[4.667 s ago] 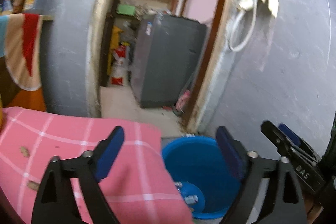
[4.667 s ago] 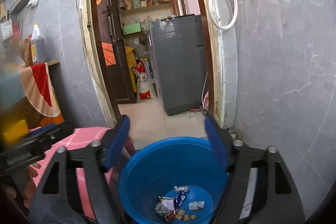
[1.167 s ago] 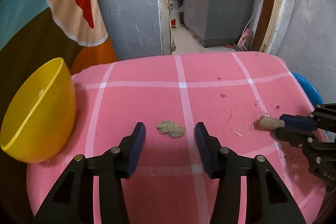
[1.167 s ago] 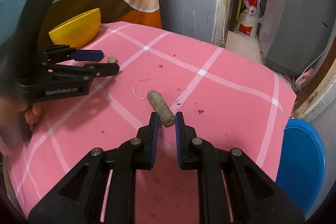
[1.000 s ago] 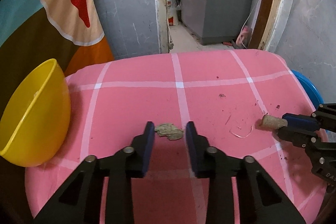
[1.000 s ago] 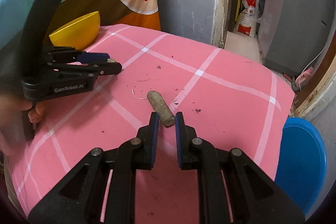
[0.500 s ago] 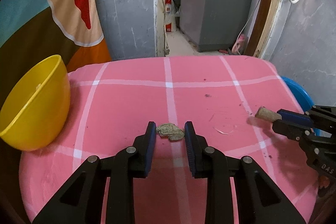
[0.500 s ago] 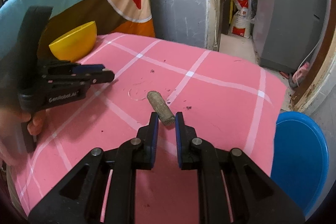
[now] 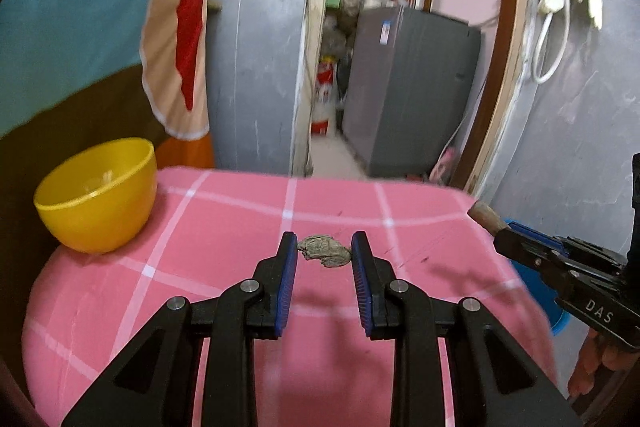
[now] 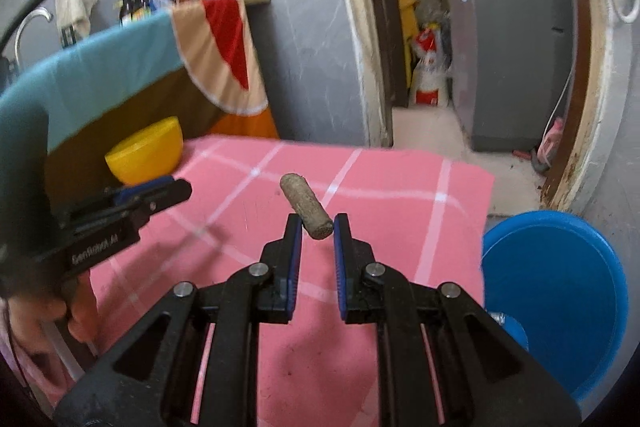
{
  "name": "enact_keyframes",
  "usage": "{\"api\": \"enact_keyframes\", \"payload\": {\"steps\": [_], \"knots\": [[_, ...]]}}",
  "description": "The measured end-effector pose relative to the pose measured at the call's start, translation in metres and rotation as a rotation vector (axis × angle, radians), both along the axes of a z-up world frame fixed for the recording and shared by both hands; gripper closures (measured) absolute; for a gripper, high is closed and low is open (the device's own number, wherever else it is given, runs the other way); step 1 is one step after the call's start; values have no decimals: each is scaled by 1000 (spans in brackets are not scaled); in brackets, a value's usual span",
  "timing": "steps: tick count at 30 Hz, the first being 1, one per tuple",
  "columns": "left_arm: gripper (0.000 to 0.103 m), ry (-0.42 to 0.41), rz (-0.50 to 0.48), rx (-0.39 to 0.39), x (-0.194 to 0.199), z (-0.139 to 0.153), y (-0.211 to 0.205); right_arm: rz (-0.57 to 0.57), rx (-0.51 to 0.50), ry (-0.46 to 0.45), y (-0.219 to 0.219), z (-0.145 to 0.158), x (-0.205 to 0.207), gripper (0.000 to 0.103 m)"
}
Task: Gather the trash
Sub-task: 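Lift both scraps and carry them over the blue bucket, then open both tools to drop the scraps into the bucket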
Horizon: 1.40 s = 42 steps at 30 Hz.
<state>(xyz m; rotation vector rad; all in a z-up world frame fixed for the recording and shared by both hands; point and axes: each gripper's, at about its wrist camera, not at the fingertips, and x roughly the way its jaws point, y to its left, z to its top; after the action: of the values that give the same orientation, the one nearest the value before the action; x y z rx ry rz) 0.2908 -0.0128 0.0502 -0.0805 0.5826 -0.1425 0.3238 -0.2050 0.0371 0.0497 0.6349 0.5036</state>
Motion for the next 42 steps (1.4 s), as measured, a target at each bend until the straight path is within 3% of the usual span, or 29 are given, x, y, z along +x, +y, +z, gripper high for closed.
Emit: {"api": "enact_keyframes", "payload": {"steps": [10,20,32,42], "knots": [[79,-202,-20,-14,-21,40,-36,-122,87,-217,-34,35,-28,79],[79,-289,-88,-39,-27,57,-77,-258,108,-372,-79,58,-53,79],[79,-279,-204,-45,-20,55,-143,-391,108,-368,-144,53,-66,79],[79,-196,-289,-47,-4,40,-191,-483,79,-300,-183,40,-62,78]]}}
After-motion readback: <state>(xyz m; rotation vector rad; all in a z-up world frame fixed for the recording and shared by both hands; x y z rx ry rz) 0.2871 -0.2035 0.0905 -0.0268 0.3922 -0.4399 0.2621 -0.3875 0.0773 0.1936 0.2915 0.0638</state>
